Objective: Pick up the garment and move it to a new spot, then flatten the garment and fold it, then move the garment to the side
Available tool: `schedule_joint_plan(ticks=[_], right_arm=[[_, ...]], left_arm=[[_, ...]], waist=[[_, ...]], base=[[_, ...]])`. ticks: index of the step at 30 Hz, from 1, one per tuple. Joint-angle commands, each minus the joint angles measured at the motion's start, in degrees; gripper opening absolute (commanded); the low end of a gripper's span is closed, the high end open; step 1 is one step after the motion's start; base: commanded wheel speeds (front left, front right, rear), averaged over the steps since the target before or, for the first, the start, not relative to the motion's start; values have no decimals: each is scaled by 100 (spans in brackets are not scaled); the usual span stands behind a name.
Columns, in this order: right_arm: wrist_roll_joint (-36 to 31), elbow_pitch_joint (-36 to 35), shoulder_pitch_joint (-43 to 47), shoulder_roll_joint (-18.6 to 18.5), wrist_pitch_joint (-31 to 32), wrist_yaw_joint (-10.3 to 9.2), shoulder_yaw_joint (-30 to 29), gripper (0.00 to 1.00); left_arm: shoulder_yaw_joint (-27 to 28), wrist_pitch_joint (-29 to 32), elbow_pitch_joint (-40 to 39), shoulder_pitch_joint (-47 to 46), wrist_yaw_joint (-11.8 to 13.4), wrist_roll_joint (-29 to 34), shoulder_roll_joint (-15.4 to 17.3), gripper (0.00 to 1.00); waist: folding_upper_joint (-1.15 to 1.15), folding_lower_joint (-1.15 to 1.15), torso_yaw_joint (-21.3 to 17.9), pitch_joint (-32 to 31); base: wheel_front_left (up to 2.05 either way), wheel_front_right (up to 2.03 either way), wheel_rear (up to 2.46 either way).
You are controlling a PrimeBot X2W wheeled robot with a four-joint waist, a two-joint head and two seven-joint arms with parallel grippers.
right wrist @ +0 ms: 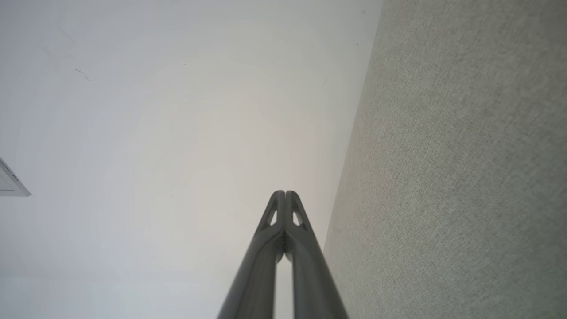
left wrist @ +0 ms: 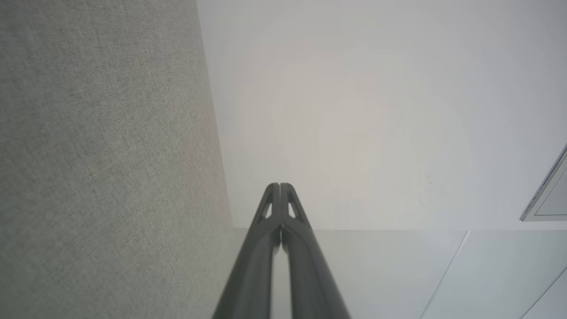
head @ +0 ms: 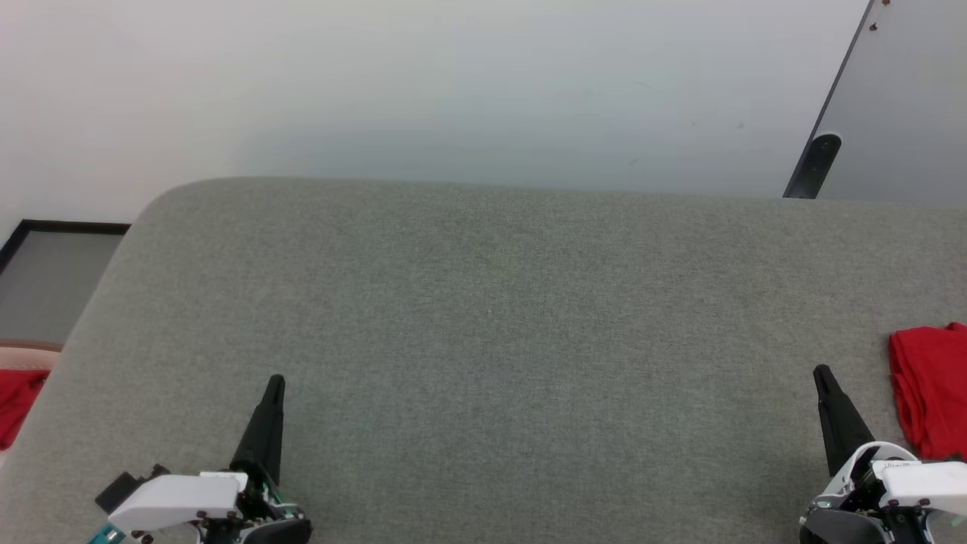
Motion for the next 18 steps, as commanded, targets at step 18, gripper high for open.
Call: schedule_joint_plan(ticks=[18], right_arm=[[26, 4, -16, 17, 4, 2, 14, 0]], left_arm=[[13, 12, 10, -60, -36, -17, 3, 0]], waist=[[0, -1, 0, 0]], base=[[0, 0, 0]])
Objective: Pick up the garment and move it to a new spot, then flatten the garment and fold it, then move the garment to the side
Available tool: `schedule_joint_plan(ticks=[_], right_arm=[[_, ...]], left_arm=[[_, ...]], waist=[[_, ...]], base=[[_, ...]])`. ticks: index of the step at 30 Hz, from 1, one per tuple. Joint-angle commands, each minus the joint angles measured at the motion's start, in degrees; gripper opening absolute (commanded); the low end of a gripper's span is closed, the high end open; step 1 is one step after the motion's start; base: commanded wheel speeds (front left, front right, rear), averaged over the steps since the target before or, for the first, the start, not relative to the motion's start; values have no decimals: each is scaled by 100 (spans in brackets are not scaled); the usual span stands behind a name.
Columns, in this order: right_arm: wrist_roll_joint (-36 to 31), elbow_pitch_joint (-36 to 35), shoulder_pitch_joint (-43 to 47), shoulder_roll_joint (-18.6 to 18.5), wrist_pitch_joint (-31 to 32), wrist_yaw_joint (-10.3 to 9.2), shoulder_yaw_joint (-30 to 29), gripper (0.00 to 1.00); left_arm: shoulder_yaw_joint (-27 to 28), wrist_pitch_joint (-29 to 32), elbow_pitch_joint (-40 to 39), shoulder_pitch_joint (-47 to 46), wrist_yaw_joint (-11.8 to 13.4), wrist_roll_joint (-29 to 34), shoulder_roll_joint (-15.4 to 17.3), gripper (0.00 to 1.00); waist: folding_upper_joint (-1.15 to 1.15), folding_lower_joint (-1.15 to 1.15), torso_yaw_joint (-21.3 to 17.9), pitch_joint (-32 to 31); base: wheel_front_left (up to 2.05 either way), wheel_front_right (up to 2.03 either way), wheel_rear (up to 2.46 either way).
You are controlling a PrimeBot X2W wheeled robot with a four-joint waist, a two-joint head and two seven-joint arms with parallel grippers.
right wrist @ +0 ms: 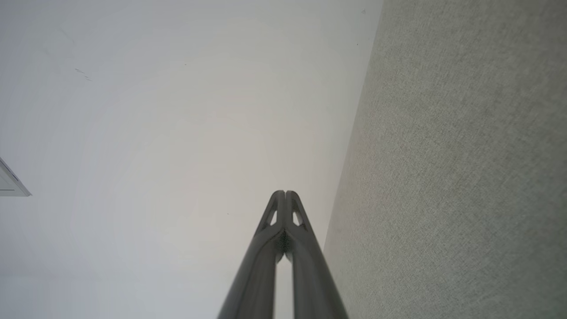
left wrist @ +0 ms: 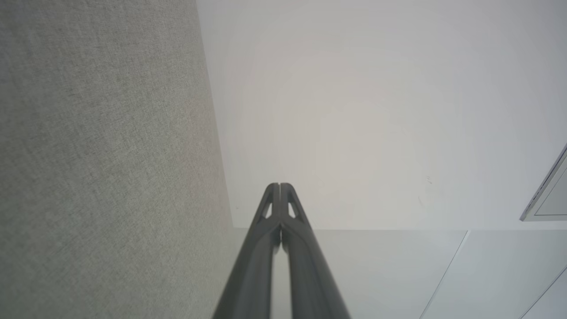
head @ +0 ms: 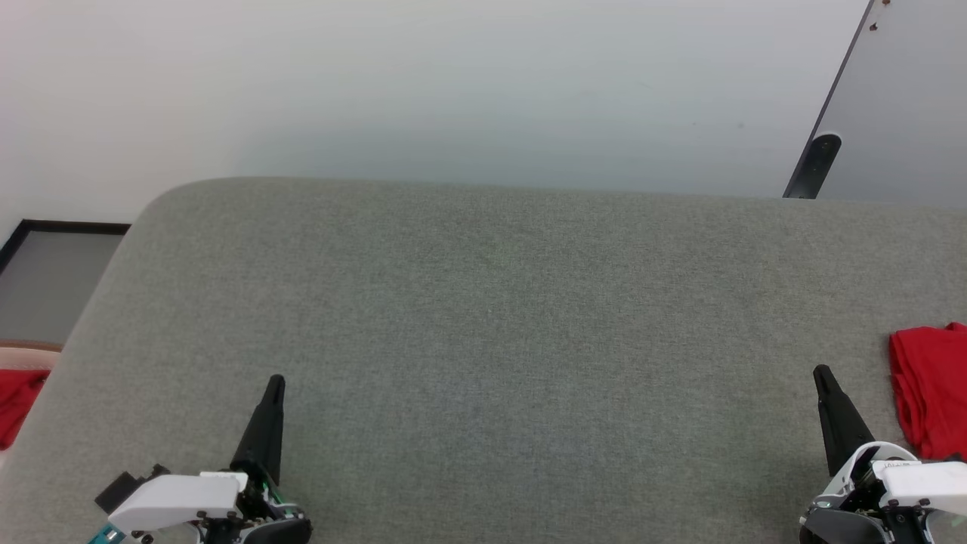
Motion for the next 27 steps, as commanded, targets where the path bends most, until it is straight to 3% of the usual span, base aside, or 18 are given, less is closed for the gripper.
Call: schedule_joint_plan(ticks=[1, 27], right_arm=[[26, 4, -16, 17, 6, 2, 14, 0], [27, 4, -15, 17, 5, 2, 15, 0]], left_arm=[[12, 12, 10, -59, -34, -17, 3, 0], [12, 11, 9, -59, -32, -18, 3, 0]], waist=[[0, -1, 0, 0], [0, -1, 0, 0]], base=[[0, 0, 0], [0, 0, 0]])
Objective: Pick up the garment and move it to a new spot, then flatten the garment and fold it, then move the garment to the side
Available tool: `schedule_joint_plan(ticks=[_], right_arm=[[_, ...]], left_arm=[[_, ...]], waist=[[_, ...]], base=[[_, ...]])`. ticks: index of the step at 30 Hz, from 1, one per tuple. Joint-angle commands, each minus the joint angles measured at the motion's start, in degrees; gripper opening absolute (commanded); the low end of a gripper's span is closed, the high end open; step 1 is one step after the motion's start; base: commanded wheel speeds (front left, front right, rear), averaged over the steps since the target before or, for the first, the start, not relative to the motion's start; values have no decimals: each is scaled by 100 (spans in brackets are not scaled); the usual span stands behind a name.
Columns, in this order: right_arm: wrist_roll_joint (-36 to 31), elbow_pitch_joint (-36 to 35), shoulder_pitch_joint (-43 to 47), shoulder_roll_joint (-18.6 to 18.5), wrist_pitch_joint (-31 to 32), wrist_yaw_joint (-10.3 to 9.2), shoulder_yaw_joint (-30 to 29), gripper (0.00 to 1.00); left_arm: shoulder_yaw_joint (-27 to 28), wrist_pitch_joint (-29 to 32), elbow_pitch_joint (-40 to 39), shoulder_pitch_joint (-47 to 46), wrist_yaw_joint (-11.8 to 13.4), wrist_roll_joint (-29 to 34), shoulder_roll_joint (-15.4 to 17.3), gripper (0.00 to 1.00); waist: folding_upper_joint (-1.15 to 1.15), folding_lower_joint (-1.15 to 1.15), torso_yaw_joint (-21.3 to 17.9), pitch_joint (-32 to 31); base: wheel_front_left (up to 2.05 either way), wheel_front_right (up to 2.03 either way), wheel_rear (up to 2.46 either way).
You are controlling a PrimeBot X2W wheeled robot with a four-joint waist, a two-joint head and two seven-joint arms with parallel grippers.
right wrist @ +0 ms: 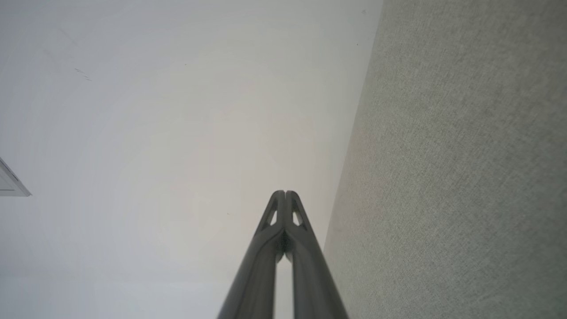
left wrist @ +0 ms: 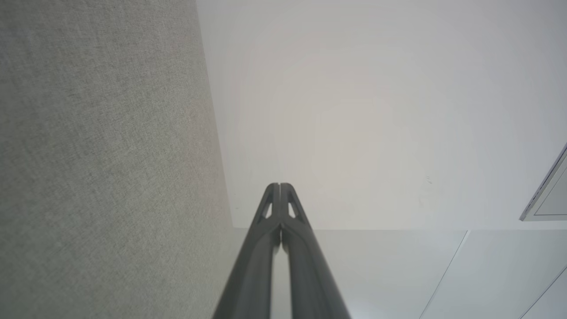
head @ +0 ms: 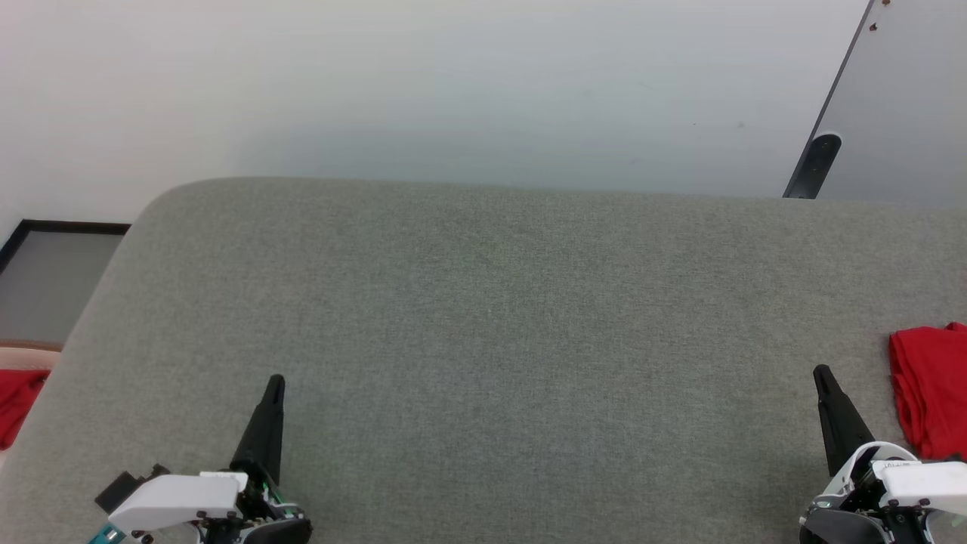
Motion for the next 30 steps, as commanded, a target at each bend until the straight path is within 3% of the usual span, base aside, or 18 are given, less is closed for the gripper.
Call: schedule_joint_plan(ticks=[1, 30], right_arm=[[27, 4, -15, 17, 4, 2, 14, 0], [27, 4, -15, 17, 4, 2, 15, 0]], left_arm=[[12, 11, 9, -58, -29, -18, 3, 0], [13, 10, 8, -58, -29, -19, 4, 0]], waist=[[0, 0, 0, 0], [0, 0, 0, 0]], base=[[0, 0, 0], [0, 0, 0]])
